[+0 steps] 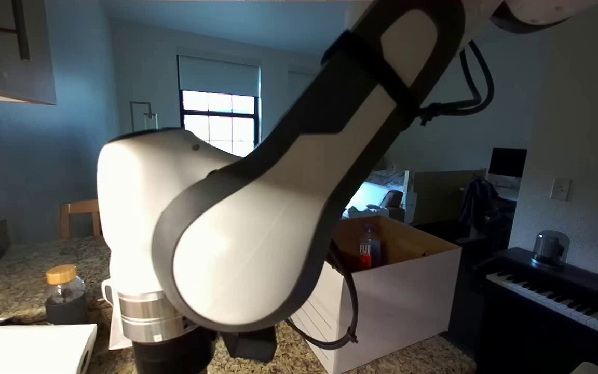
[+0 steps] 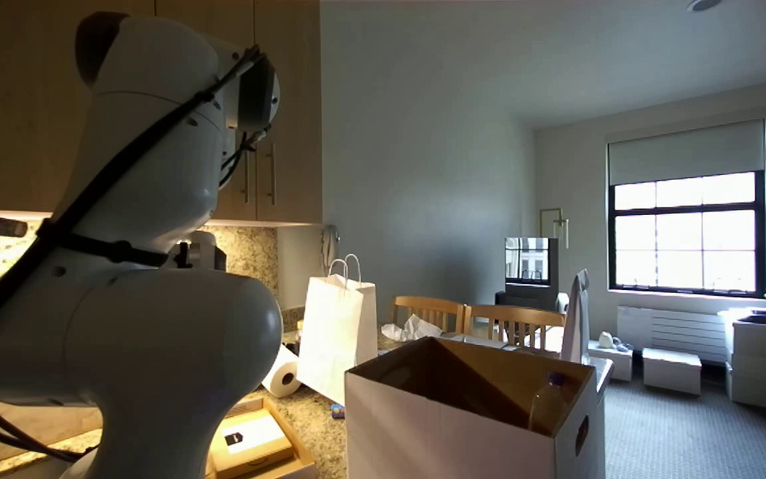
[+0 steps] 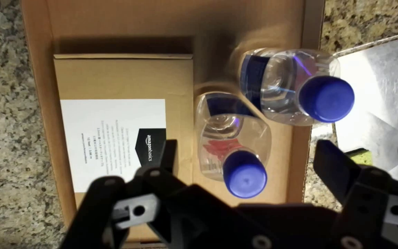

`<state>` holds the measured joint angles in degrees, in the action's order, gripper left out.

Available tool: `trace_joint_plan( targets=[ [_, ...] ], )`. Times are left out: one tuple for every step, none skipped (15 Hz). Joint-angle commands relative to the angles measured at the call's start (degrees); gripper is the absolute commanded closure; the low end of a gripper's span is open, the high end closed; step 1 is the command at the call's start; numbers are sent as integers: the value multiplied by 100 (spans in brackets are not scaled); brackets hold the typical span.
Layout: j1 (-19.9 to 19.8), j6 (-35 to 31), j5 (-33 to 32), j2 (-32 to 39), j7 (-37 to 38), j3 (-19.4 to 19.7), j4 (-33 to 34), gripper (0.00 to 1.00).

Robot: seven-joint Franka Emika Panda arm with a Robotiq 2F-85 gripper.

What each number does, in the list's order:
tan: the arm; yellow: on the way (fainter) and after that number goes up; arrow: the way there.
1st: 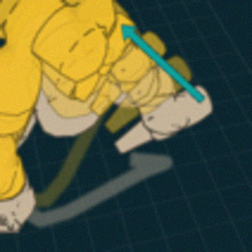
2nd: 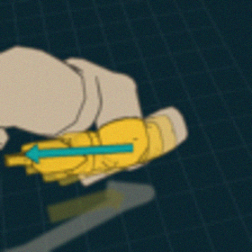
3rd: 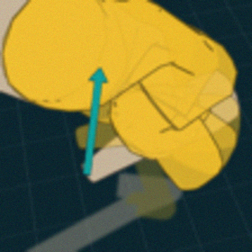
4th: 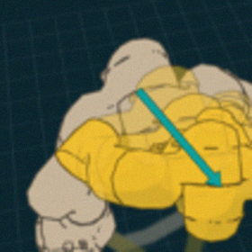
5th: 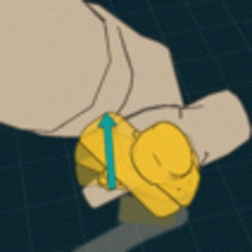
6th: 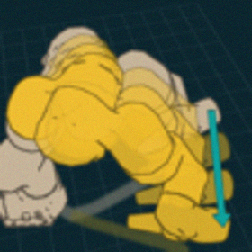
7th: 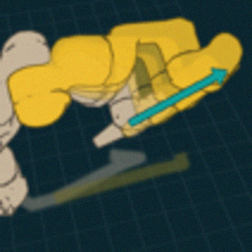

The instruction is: Pick up the bottles from the counter and put put them in the box

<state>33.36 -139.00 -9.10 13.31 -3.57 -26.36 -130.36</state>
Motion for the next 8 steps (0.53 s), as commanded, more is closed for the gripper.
trace_joint_plan(
  targets=[
    [-42,-62,118,148,-26,-70,-38,0],
    [-66,-207,120,194,-59,-62,-48,0],
    [-73,-357,110,241,-50,-55,-40,0],
    [-72,-440,99,270,-54,-58,-17,0],
    [-58,-536,60,287,-27,-49,-9,0],
    [-53,-568,74,307,-42,-61,27,0],
    [-62,-584,99,337,-73,-70,58,0],
    [-71,-546,124,387,-92,-71,111,0]
  ],
)
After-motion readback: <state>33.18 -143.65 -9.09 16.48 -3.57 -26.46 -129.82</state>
